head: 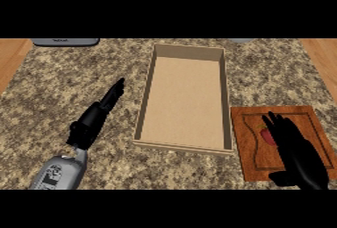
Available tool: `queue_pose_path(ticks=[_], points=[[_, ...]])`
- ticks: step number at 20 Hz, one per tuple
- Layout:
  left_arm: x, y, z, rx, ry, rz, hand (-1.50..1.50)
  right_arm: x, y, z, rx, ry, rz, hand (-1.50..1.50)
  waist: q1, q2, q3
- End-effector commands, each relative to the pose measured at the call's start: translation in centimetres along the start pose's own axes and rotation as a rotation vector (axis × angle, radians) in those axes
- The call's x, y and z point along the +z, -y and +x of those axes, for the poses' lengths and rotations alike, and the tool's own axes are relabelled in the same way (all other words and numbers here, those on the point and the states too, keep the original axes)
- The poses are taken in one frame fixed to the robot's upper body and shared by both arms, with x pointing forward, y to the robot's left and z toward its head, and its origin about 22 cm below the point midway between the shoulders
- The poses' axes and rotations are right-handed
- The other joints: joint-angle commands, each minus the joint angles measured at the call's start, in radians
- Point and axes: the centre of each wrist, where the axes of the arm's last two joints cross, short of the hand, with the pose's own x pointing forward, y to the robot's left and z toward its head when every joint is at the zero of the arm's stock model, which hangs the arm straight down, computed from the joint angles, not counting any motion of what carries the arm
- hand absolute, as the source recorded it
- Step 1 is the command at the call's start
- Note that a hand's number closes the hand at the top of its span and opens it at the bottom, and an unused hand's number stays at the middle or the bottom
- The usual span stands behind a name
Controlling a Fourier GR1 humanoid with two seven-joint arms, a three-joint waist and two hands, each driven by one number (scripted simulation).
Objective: Pick the bell pepper from the cutting board and place it in the cardboard box
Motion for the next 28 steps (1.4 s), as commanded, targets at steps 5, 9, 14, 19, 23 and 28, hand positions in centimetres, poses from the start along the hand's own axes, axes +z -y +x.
queue_pose_path(ticks=[5, 9, 14, 19, 23, 28], points=[[1.2, 0.3, 0.2, 0.000, 0.006, 0.002, 0.00, -1.7, -0.9, -0.2, 0.027, -0.032, 0.053, -1.50, 0.002, 0.000, 0.000], [-1.7, 1.0, 2.0, -0.023, -0.009, 0.006, 0.00, -1.7, -2.6, -2.3, 0.021, -0.027, 0.089, -1.50, 0.000, 0.001, 0.000], [0.4, -0.1, 0.2, -0.002, 0.004, 0.001, 0.00, -2.1, -3.6, -2.9, 0.026, -0.041, 0.091, -1.50, 0.002, 0.000, 0.000], [-0.3, 0.0, -0.1, -0.011, 0.008, -0.002, 0.00, -3.9, -3.3, -1.0, 0.074, -0.074, 0.067, -1.50, 0.002, 0.001, 0.000], [-0.5, 0.0, 1.5, 0.010, 0.000, -0.007, 0.00, -2.9, -4.8, -2.5, 0.090, -0.092, 0.068, -1.50, 0.001, 0.000, 0.000], [-0.3, 0.9, 1.3, 0.008, -0.001, 0.007, 0.00, -4.4, -5.7, -1.5, 0.084, -0.074, 0.117, 1.50, 0.005, 0.001, 0.000]])
